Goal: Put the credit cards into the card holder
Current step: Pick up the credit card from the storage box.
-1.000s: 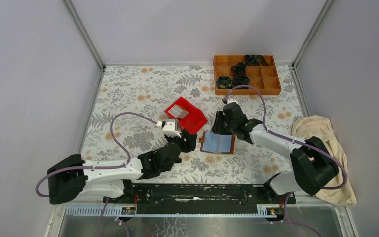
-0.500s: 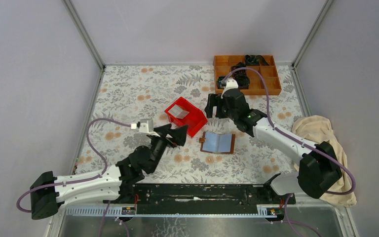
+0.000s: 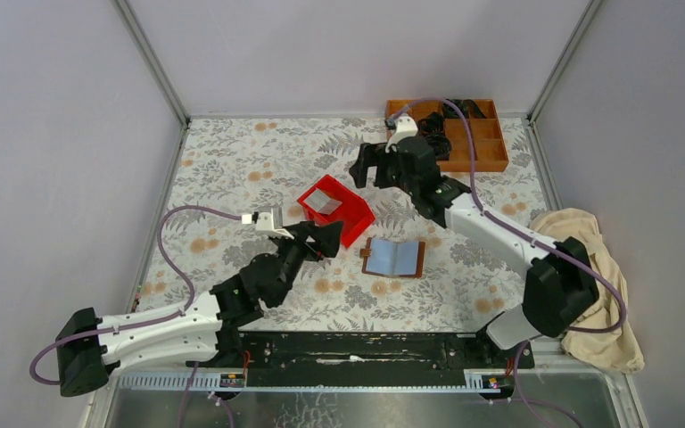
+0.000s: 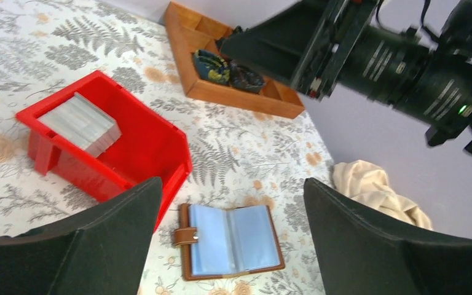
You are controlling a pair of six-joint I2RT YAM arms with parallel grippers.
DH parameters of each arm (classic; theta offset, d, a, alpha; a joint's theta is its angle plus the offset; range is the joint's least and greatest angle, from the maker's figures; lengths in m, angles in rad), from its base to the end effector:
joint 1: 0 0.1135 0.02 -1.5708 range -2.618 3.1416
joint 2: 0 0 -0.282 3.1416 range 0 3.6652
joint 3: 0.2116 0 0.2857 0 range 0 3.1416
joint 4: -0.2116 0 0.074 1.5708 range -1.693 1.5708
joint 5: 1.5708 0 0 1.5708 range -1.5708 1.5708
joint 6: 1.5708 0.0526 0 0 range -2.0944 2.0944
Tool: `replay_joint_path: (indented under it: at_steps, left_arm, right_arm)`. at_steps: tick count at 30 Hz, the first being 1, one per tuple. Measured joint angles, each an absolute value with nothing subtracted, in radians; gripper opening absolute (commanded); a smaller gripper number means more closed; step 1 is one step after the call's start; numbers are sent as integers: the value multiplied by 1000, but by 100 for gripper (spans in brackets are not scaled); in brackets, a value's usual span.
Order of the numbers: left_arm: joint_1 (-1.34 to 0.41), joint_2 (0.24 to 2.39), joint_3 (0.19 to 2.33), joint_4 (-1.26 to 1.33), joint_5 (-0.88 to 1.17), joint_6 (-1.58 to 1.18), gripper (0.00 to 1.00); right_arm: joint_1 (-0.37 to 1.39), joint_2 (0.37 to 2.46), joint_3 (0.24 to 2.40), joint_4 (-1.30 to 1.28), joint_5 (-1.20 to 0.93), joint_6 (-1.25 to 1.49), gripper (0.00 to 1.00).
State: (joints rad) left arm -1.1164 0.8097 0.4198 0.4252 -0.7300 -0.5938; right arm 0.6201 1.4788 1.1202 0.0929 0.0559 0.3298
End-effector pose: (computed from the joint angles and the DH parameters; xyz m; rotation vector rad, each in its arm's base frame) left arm 0.1280 -0.1821 0.2710 -0.1845 1.5885 -0.7896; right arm 0.3263 0.2294 0.3192 -0.2322 1.8660 0.6103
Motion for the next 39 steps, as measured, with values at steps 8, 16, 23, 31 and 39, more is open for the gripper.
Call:
replay_joint_path:
  at_steps: [8,16,23,31,39]
  left_arm:
    - [-1110,836,453,247,-813,-690,98]
    - [-1072,810,470,78,-904,-842,92]
    - [-964,809,470,12,-870,-945,79]
    - [-795,805,402,44,-722,-995,84]
    - [-738,841,353,89,-623,-1021,83]
  right_arm:
    - [622,1630,1256,28,-56,276,100]
    - [706,1839,1437,-75,-34,160,97]
    - [746,1949,1535,-125,-18,107,93]
    - [746,2026,1610,-157,-20,83,89]
    - [746,2109,1687,-185,-48,76,86]
